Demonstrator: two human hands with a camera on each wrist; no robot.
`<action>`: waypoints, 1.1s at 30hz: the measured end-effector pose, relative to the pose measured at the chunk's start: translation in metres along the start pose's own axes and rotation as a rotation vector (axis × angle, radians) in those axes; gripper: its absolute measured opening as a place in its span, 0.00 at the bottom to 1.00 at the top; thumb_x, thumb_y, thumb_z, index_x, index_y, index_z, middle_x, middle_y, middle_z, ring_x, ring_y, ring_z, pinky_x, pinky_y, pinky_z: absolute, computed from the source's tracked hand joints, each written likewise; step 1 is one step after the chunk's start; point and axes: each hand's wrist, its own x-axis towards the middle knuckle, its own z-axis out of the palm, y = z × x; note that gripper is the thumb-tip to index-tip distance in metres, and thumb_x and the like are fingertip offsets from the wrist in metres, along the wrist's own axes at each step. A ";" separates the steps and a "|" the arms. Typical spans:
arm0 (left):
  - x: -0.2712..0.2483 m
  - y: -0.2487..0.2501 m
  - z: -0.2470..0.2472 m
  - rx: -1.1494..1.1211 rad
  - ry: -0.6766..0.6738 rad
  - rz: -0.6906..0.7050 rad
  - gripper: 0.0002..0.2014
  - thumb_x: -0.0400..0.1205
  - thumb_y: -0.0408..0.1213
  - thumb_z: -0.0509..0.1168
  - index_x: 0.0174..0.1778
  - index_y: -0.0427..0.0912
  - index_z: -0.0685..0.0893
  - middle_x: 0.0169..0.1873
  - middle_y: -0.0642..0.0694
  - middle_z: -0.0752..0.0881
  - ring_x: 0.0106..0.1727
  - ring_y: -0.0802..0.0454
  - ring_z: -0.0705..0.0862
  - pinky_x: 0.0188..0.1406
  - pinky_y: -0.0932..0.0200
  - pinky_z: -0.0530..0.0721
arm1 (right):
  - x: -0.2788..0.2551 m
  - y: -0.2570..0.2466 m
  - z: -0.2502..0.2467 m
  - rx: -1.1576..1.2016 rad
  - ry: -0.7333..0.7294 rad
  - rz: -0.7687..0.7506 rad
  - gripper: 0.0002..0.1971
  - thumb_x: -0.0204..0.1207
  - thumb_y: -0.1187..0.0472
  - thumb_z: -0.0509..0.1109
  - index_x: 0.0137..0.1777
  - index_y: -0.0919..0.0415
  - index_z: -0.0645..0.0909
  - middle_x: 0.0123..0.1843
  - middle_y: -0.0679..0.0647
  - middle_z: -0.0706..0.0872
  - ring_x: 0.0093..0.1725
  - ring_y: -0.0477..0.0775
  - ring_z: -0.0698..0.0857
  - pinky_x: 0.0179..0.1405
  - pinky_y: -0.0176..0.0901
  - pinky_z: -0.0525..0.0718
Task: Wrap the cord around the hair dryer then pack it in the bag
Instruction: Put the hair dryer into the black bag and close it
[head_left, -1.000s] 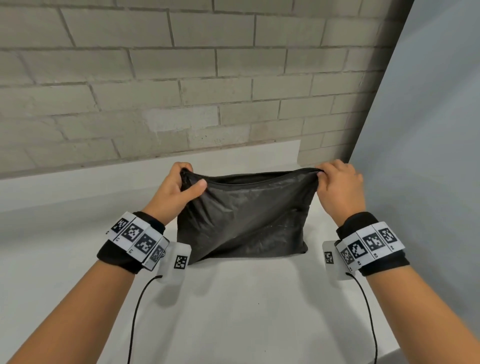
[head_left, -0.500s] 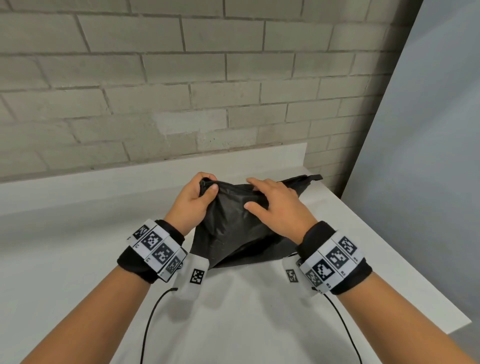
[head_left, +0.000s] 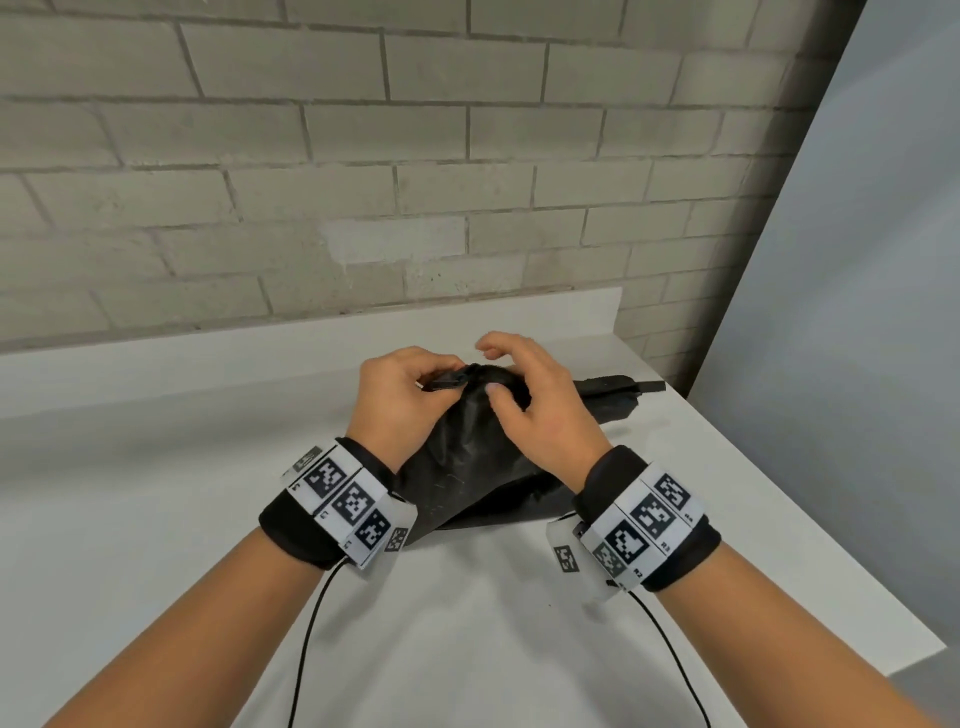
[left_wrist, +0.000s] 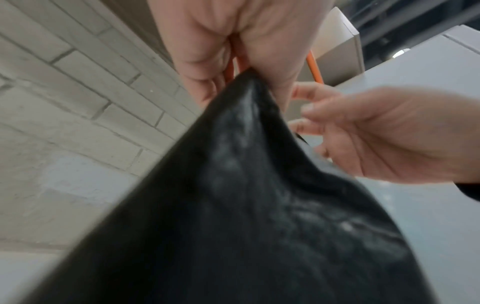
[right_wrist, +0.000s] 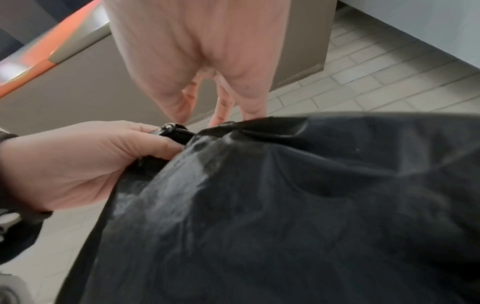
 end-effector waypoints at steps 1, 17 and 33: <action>0.000 0.001 0.000 0.037 -0.019 0.015 0.10 0.68 0.27 0.74 0.44 0.39 0.89 0.35 0.52 0.85 0.36 0.66 0.83 0.42 0.80 0.77 | 0.000 -0.002 0.001 -0.010 -0.004 -0.030 0.16 0.76 0.65 0.65 0.62 0.52 0.77 0.54 0.50 0.76 0.50 0.39 0.77 0.55 0.16 0.70; -0.008 -0.007 -0.002 0.183 -0.269 0.245 0.11 0.76 0.36 0.68 0.54 0.43 0.87 0.42 0.47 0.88 0.42 0.62 0.82 0.43 0.77 0.77 | -0.001 -0.002 0.008 -0.081 0.039 -0.003 0.06 0.80 0.63 0.62 0.48 0.66 0.78 0.39 0.57 0.84 0.42 0.53 0.79 0.42 0.37 0.74; -0.012 -0.010 -0.006 0.377 -0.216 0.356 0.16 0.79 0.49 0.51 0.50 0.42 0.78 0.30 0.39 0.87 0.30 0.43 0.84 0.29 0.59 0.80 | 0.001 -0.011 0.004 0.079 0.136 0.030 0.03 0.78 0.67 0.62 0.45 0.63 0.77 0.36 0.44 0.79 0.39 0.41 0.79 0.43 0.24 0.77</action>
